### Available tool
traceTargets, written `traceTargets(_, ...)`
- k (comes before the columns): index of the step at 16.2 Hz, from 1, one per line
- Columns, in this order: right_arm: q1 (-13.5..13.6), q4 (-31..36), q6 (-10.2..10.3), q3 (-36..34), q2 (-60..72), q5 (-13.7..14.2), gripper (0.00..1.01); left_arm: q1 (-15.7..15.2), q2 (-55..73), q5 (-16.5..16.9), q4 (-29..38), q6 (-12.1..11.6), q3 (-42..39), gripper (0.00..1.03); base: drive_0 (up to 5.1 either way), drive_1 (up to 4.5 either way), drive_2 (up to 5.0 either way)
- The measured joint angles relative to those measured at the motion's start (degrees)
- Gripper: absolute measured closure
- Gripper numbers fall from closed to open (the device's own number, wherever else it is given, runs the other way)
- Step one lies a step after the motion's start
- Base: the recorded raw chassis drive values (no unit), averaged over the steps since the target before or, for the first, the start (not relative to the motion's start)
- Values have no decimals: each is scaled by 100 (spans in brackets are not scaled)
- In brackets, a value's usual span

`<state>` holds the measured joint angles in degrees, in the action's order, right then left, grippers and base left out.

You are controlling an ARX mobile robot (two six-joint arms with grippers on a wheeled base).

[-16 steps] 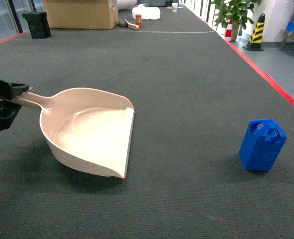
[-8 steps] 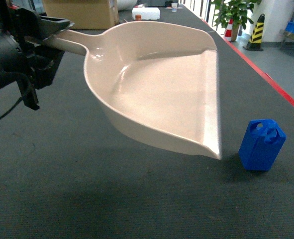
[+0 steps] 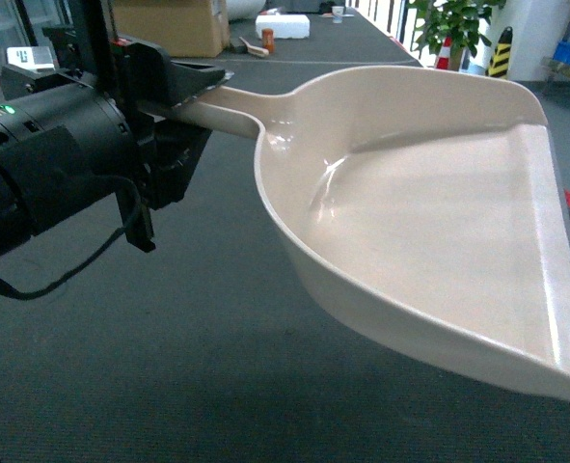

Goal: Place part in tray to right shelf

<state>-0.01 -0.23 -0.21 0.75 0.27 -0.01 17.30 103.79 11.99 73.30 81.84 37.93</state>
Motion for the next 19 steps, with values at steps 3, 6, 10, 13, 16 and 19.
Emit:
traceTargets(3, 0, -2, 0, 0, 0, 0, 3, -280, -44, -59, -96, 2, 81, 84, 0, 0, 0)
traceTargets(6, 0, -2, 0, 0, 0, 0, 3, -481, -72, -153, -225, -118, 26, 84, 0, 0, 0)
traceTargets(10, 76, -638, -140, 181, 173, 256, 3, -507, -72, -173, -223, -131, 4, 84, 0, 0, 0)
traceTargets(13, -280, -323, -643, 579, 2649, 254, 3, -501, -72, -151, -216, -129, 4, 84, 0, 0, 0)
traceTargets(16, -291, 1088, -892, 1241, 5012, -350, 3, -505, -72, -170, -212, -131, 4, 85, 0, 0, 0)
traceTargets(19, 92, 1991, -938, 2164, 7156, -457, 3, -505, -72, -175, -212, -129, 4, 85, 0, 0, 0)
